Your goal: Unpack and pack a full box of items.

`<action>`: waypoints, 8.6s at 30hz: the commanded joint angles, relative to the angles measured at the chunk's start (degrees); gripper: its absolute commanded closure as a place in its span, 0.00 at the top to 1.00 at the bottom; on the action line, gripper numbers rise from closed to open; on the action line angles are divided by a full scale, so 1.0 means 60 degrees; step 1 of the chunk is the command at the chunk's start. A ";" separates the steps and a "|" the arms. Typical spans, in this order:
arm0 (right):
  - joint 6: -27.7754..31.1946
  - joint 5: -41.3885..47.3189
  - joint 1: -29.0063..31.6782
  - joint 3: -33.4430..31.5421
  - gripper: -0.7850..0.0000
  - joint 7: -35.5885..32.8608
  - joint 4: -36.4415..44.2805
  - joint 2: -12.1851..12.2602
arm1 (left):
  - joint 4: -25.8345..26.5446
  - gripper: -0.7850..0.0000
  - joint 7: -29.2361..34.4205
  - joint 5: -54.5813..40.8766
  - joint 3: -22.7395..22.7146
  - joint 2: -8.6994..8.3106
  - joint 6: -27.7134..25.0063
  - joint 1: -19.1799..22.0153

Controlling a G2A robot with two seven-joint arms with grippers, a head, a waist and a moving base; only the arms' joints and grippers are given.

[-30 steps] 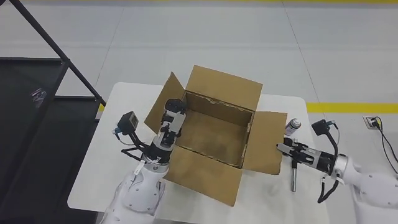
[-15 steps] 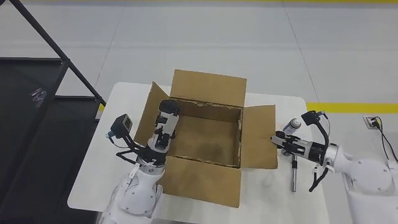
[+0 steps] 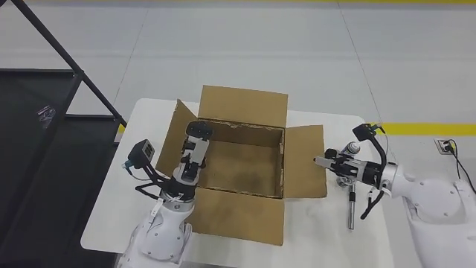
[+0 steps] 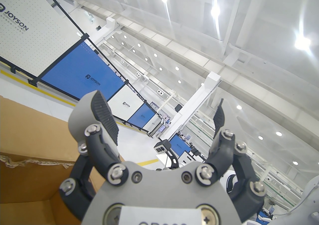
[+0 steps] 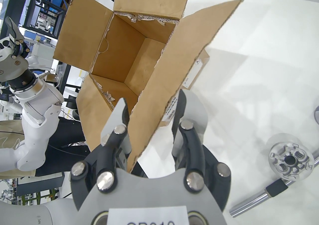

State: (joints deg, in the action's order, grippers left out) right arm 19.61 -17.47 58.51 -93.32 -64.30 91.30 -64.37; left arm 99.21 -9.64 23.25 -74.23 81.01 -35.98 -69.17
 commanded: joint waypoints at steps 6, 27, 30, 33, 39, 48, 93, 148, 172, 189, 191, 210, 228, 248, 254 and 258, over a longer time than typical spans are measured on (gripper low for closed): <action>0.1080 -0.0642 0.1654 -0.1111 1.00 0.0999 0.1238 0.0203 | 0.0001 1.00 0.0093 -0.0061 0.0019 0.0008 0.0044 0.0086; 0.0970 -0.2666 0.4038 -0.2429 1.00 0.2700 0.2969 0.0269 | -0.0297 1.00 0.0182 -0.0036 0.0317 0.0068 0.0167 0.0492; 0.0771 -0.4047 0.4217 -0.2092 1.00 0.2588 0.3476 0.0303 | -0.0233 1.00 0.0211 -0.0020 0.0330 0.0070 0.0293 0.0426; 0.0310 -0.5317 0.4333 -0.1621 1.00 0.1962 0.3815 0.0343 | -0.0198 1.00 0.0218 -0.0050 0.0357 0.0076 0.0388 0.0351; -0.0883 -0.7071 0.3758 -0.0274 1.00 0.0720 0.3467 0.0355 | -0.0273 1.00 -0.0022 0.0002 0.0340 0.0100 0.0544 0.0340; -0.2452 -0.7851 0.2298 0.0601 0.79 0.0165 0.1310 0.0295 | -0.0273 1.00 -0.0022 0.0002 0.0340 0.0100 0.0544 0.0340; -0.3994 -0.7520 0.0481 0.1842 0.28 0.0551 -0.1643 0.0098 | -0.0273 1.00 -0.0022 0.0002 0.0340 0.0100 0.0544 0.0340; -0.2412 -0.6752 -0.3733 0.7113 0.00 0.1690 0.1581 -0.0646 | 0.3223 1.00 -0.1546 0.0584 -0.3076 -0.0202 0.0387 -0.3168; -0.2125 -0.7490 -0.5747 1.1323 0.00 0.2987 -0.4382 -0.2969 | 0.3015 1.00 -0.1267 0.0408 -0.2671 -0.0180 0.0254 -0.2927; -0.1670 -0.7102 -0.6356 1.1370 0.30 0.3209 -0.6752 -0.4014 | 0.2964 1.00 -0.1131 0.0443 -0.2596 -0.0181 0.0371 -0.2834; -0.1624 -0.7120 -0.6359 1.1278 0.29 0.3203 -0.6755 -0.4029 | 0.2941 1.00 -0.1108 0.0418 -0.2590 -0.0182 0.0382 -0.2813; -0.0598 -0.8985 -0.2463 0.6857 0.35 0.1066 0.0938 -0.1902 | 0.2692 1.00 -0.0717 0.0308 -0.2580 -0.0209 0.0576 -0.2396; -0.0377 -0.8009 0.2584 -0.0336 1.00 0.1671 0.5096 -0.0887 | 0.2264 1.00 -0.0156 0.0288 -0.1909 -0.0204 0.0741 -0.1748; 0.0174 -0.7431 0.0935 -0.0101 1.00 0.1624 -0.0895 -0.0660 | 0.2131 1.00 0.0089 0.0599 -0.1414 -0.0195 0.1098 -0.1357; -0.0260 -0.7722 0.0547 0.0186 0.99 0.1957 -0.1586 -0.0634 | 0.2268 1.00 -0.0015 0.0733 -0.1439 -0.0204 0.1095 -0.1503; -0.0279 -0.7607 0.0263 0.0361 0.85 0.2127 -0.2094 -0.0625 | 0.2289 1.00 -0.0067 0.0787 -0.1449 -0.0209 0.1072 -0.1546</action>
State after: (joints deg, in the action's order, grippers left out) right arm 17.91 -63.22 60.42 -91.41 -51.50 79.31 -68.13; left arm 112.95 -9.95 27.91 -82.90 79.76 -29.57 -78.41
